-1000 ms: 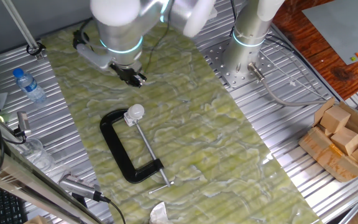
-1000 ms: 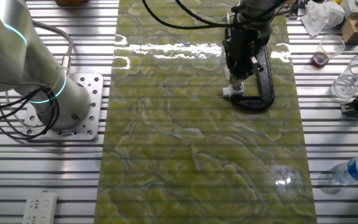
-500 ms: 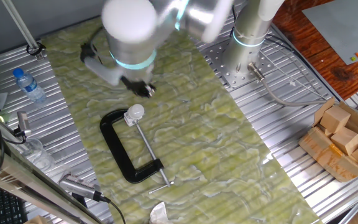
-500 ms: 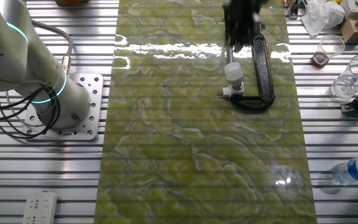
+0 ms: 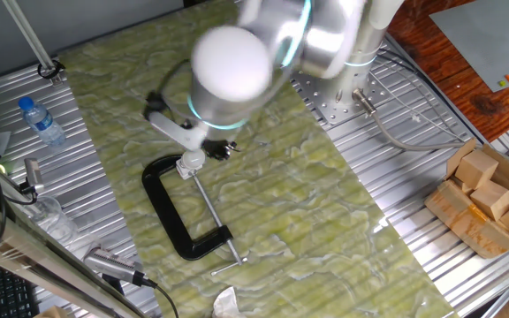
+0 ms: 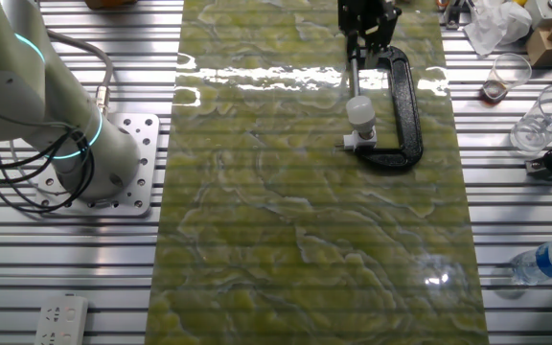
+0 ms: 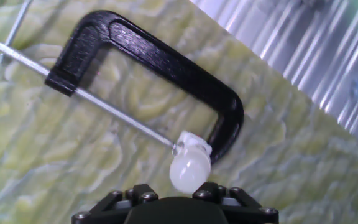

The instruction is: Install the light bulb by rotating it

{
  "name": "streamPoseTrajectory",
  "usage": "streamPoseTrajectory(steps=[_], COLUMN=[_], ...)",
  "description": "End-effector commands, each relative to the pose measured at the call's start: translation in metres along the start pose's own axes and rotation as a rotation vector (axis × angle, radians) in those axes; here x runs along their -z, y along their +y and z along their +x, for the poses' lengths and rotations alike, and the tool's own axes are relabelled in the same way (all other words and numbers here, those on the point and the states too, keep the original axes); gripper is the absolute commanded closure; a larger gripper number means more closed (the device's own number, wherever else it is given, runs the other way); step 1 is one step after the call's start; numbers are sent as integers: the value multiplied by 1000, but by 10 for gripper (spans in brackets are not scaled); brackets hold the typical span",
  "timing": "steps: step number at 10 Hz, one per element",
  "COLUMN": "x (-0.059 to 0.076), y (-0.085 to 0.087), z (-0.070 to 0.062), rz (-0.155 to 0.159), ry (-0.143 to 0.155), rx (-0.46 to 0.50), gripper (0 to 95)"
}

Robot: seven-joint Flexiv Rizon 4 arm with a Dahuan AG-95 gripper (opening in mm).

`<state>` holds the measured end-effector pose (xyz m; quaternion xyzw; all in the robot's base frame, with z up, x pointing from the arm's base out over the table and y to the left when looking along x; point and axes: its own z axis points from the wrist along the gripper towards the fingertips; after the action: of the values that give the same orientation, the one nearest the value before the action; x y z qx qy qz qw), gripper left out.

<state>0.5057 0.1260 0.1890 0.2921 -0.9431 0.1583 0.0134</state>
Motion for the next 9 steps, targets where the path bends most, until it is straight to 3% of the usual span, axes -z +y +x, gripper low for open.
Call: streamPoseTrajectory(steps=[1,4,5,9], x=[-16,-33,-40,-55], y=[1,0,0,-1], z=[-6,-6,-7,-9], rz=[16,32,46,74], ry=[-23,-29,-23,-5], rx=[107,134,129,123], gripper=[380,380,190,190])
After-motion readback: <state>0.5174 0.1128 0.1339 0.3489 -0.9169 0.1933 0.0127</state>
